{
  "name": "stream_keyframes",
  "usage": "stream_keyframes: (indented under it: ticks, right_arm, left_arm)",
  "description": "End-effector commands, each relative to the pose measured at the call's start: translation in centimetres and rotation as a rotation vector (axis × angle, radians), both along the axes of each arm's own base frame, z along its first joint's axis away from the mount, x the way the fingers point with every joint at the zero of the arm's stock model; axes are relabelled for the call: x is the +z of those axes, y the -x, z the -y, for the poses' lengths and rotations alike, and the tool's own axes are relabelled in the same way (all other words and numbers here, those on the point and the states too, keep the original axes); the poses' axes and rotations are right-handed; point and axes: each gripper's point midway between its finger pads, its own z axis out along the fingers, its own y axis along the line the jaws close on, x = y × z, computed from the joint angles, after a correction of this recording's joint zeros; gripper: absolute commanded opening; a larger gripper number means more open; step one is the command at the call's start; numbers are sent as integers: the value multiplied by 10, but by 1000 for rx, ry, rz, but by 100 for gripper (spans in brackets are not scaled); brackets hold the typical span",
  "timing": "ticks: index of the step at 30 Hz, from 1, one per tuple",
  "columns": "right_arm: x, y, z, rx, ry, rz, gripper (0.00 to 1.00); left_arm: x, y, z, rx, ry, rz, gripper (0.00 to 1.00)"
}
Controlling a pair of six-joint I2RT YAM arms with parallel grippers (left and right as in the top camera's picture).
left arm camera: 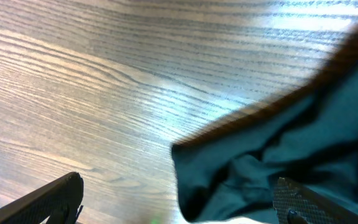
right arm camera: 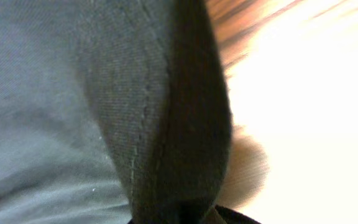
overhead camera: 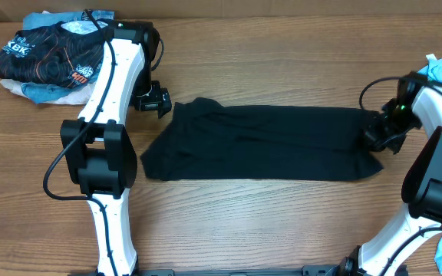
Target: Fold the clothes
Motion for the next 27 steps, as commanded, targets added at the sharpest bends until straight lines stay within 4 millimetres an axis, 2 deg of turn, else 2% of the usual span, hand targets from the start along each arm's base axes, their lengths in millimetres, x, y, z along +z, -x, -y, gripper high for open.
stream_keyframes:
  ticks: [1, 7, 23, 27]
  right_arm:
    - [22, -16, 13, -11, 98, 23, 4]
    - [41, -15, -1, 42, 151, 4, 4]
    - [44, -14, -101, 303, 149, -17, 4]
    - [44, -13, -118, 348, 150, -11, 4]
  left_arm:
    - [13, -4, 0, -16, 10, 40, 100]
    - [13, -5, 0, -15, 11, 43, 100]
    - [12, -5, 4, -9, 28, 46, 100]
    - [12, -5, 4, -9, 28, 45, 100]
